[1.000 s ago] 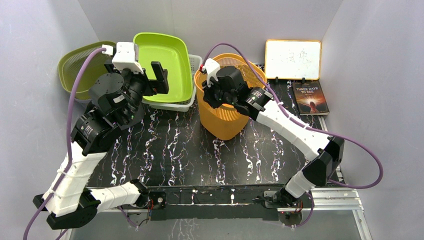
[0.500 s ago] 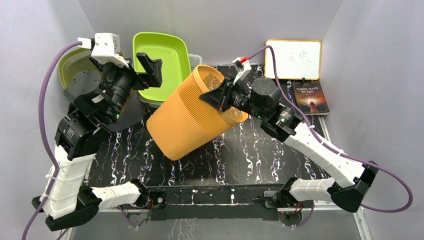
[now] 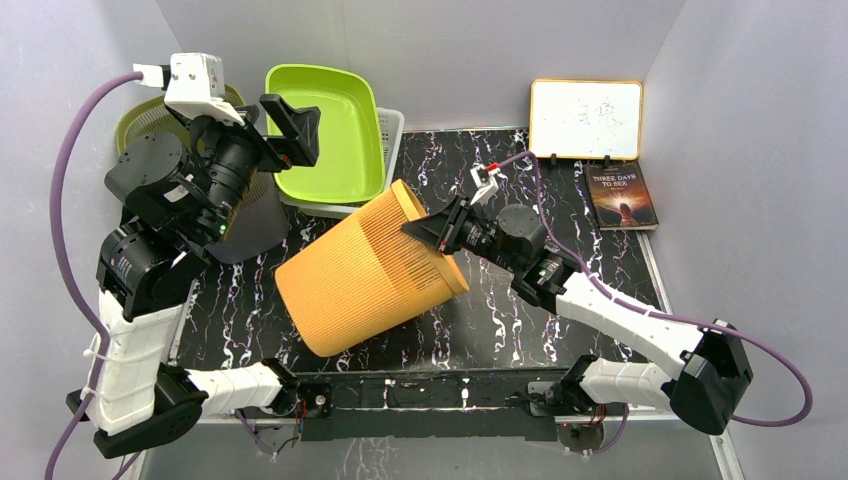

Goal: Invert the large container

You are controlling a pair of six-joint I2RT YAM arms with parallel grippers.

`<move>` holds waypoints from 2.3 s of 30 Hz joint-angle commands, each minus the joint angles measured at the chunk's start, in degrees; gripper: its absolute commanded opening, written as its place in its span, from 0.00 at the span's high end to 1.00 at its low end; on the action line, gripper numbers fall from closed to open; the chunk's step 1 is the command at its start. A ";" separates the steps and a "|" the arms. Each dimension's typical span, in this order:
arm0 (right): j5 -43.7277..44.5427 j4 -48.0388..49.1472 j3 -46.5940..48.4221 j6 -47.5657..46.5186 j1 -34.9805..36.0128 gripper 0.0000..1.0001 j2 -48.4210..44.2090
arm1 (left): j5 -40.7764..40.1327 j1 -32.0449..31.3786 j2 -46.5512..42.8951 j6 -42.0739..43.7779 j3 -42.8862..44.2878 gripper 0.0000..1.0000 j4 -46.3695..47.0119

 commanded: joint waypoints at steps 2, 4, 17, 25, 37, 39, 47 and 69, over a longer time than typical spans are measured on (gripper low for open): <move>-3.66 22.41 -5.92 9.38 0.32 1.00 1.26 | 0.81 -0.02 0.53 -0.04 1.66 0.02 -0.50; -4.97 30.42 -8.40 12.76 0.30 1.00 4.11 | 0.97 -0.03 1.01 -0.03 1.89 0.02 -0.88; -8.85 68.97 -7.24 32.55 0.13 1.00 22.67 | 0.26 -0.02 5.33 1.54 7.00 0.02 -2.49; -10.19 85.82 -18.22 46.49 -12.51 1.00 36.97 | -1.70 0.05 5.69 2.76 7.00 0.02 -3.55; -25.05 85.11 -23.66 42.81 -33.80 1.00 40.53 | -2.92 0.02 4.23 2.88 4.75 0.02 -3.00; -27.43 85.68 -23.69 41.79 -36.71 0.95 42.87 | -3.09 0.03 3.74 2.70 3.49 0.02 -2.65; -34.01 85.65 -22.20 37.25 -48.59 0.68 50.76 | -3.72 -0.02 1.65 2.17 -0.88 0.02 -1.38; -19.57 1.85 -3.64 -15.65 -57.54 0.64 31.51 | -1.87 -0.02 -0.38 0.39 -11.11 0.02 1.94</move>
